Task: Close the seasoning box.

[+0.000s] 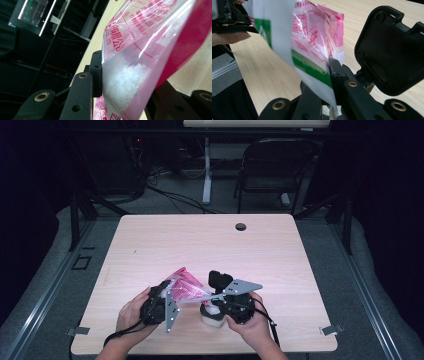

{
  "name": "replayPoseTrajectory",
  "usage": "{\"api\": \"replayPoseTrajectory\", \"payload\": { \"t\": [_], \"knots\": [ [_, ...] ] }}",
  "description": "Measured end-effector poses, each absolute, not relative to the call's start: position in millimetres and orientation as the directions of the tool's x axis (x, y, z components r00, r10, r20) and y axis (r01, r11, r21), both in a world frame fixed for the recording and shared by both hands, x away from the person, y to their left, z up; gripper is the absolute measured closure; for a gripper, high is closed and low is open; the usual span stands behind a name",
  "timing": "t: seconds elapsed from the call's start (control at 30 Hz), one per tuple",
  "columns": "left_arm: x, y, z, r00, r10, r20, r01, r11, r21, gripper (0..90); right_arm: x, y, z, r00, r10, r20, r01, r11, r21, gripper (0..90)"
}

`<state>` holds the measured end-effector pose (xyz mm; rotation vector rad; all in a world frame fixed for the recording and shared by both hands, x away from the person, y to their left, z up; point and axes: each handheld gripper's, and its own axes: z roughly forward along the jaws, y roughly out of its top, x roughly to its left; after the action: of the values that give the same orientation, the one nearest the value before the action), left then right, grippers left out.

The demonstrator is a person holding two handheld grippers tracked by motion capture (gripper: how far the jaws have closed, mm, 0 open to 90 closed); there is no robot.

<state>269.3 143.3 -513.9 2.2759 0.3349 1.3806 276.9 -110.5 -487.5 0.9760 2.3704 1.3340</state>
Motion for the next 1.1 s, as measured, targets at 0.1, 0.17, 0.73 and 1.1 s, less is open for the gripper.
{"api": "replayPoseTrajectory", "payload": {
  "t": [0.1, 0.17, 0.73, 1.1],
  "knots": [
    [272, 146, -516, 0.501, 0.463, 0.731, -0.005, -0.843, 0.538, 70.9, 277, -110, -487, -0.747, 0.658, 0.101, 0.428, 0.358, 0.830, 88.8],
    [273, 148, -518, 0.517, 0.473, 0.714, 0.006, -0.836, 0.549, 71.1, 278, -109, -487, -0.747, 0.657, 0.102, 0.426, 0.354, 0.833, 88.8],
    [280, 155, -541, 0.618, 0.538, 0.572, 0.117, -0.783, 0.610, 68.4, 281, -100, -485, -0.765, 0.639, 0.084, 0.404, 0.373, 0.835, 88.6],
    [288, 159, -553, 0.685, 0.586, 0.432, 0.202, -0.723, 0.660, 68.6, 281, -96, -485, -0.773, 0.629, 0.081, 0.392, 0.373, 0.841, 87.9]
  ]
}}
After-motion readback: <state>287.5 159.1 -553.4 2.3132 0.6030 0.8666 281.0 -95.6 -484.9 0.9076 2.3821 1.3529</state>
